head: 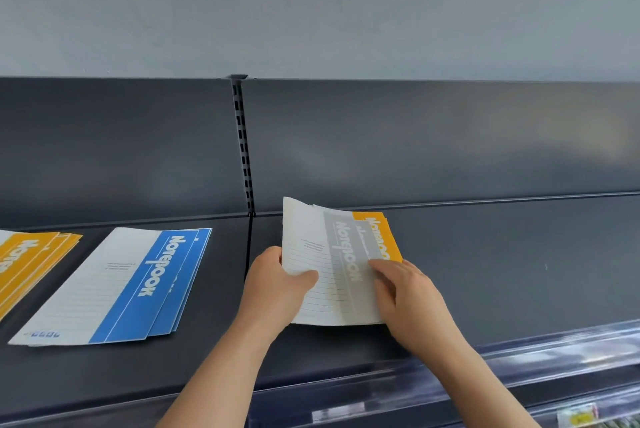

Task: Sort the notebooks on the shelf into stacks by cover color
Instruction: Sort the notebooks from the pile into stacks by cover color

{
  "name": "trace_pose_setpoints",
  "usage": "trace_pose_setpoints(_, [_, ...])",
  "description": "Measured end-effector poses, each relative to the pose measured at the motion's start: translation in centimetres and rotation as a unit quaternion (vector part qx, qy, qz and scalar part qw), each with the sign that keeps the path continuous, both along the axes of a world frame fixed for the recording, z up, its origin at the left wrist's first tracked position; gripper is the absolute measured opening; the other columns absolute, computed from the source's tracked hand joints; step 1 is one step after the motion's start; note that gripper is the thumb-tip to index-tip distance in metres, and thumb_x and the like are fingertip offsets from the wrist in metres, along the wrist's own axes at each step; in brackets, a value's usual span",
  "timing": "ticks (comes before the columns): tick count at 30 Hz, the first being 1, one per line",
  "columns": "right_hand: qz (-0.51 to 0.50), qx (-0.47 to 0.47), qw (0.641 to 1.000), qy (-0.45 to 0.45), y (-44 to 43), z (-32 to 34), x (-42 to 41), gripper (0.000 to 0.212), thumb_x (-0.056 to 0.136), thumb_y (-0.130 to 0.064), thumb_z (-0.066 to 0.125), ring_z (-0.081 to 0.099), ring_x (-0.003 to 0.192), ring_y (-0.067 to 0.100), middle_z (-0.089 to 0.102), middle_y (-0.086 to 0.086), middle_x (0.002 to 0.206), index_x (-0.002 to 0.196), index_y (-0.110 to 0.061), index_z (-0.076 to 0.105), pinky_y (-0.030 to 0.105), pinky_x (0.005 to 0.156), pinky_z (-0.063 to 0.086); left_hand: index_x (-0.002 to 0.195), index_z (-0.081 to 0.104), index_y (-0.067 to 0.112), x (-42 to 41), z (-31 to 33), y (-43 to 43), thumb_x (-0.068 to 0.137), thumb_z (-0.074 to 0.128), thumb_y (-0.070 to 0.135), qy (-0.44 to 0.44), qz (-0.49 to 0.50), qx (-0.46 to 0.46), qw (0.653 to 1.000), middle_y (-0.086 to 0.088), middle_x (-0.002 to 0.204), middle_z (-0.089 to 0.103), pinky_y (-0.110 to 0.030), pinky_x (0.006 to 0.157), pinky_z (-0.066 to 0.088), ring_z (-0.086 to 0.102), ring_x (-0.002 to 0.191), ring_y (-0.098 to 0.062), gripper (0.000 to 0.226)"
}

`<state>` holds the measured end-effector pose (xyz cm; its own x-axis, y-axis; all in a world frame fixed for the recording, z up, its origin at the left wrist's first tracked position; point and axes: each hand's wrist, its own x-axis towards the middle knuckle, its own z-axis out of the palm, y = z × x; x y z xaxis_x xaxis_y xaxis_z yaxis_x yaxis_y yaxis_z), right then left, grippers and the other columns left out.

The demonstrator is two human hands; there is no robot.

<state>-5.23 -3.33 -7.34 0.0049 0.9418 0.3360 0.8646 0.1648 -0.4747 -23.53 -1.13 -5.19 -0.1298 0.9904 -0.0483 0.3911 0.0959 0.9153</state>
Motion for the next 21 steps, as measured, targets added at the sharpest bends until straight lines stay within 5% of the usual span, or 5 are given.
trace_pose_setpoints(4, [-0.022, -0.01, 1.0, 0.004, 0.4, 0.0, 0.1, 0.011, 0.091, -0.024, 0.049, 0.048, 0.084, 0.019, 0.055, -0.007, 0.082, 0.096, -0.015, 0.054, 0.029, 0.067, 0.041, 0.096, 0.06, 0.02, -0.5, 0.4, -0.4, 0.086, 0.062, 0.012, -0.058, 0.009, 0.011, 0.998, 0.011, 0.094, 0.067, -0.024, 0.063, 0.051, 0.064, 0.084, -0.008, 0.014])
trace_pose_setpoints(8, [-0.01, -0.025, 0.997, 0.077, 0.8, 0.6, -1.3, 0.032, 0.092, -0.032, 0.052, 0.05, 0.089, 0.013, 0.056, -0.012, 0.099, 0.122, -0.021, 0.05, 0.025, 0.072, 0.04, 0.102, 0.059, 0.025, -1.6, 0.7, -1.0, 0.089, 0.062, 0.015, -0.108, 0.006, 0.028, 0.994, 0.016, 0.099, 0.066, -0.02, 0.063, 0.048, 0.063, 0.09, -0.005, 0.017])
trace_pose_setpoints(13, [0.041, 0.002, 0.99, 0.133, 1.8, 1.4, -4.9, 0.04, 0.086, -0.027, 0.061, 0.058, 0.089, 0.011, 0.06, -0.007, 0.106, 0.125, -0.029, 0.049, 0.027, 0.072, 0.051, 0.108, 0.06, 0.026, -4.9, 1.0, -1.5, 0.089, 0.064, 0.022, -0.091, 0.05, 0.056, 0.993, 0.015, 0.104, 0.065, -0.02, 0.065, 0.05, 0.063, 0.092, -0.006, 0.02])
trace_pose_setpoints(21, [0.124, 0.011, 0.983, 0.132, 2.4, 2.0, -13.0, 0.038, 0.087, -0.024, 0.06, 0.056, 0.087, 0.006, 0.055, -0.009, 0.102, 0.123, -0.032, 0.048, 0.015, 0.066, 0.044, 0.111, 0.058, 0.029, -13.4, 1.4, -4.3, 0.092, 0.047, 0.008, -0.09, 0.066, 0.026, 0.993, 0.017, 0.106, 0.065, -0.019, 0.07, 0.048, 0.06, 0.097, -0.002, 0.031])
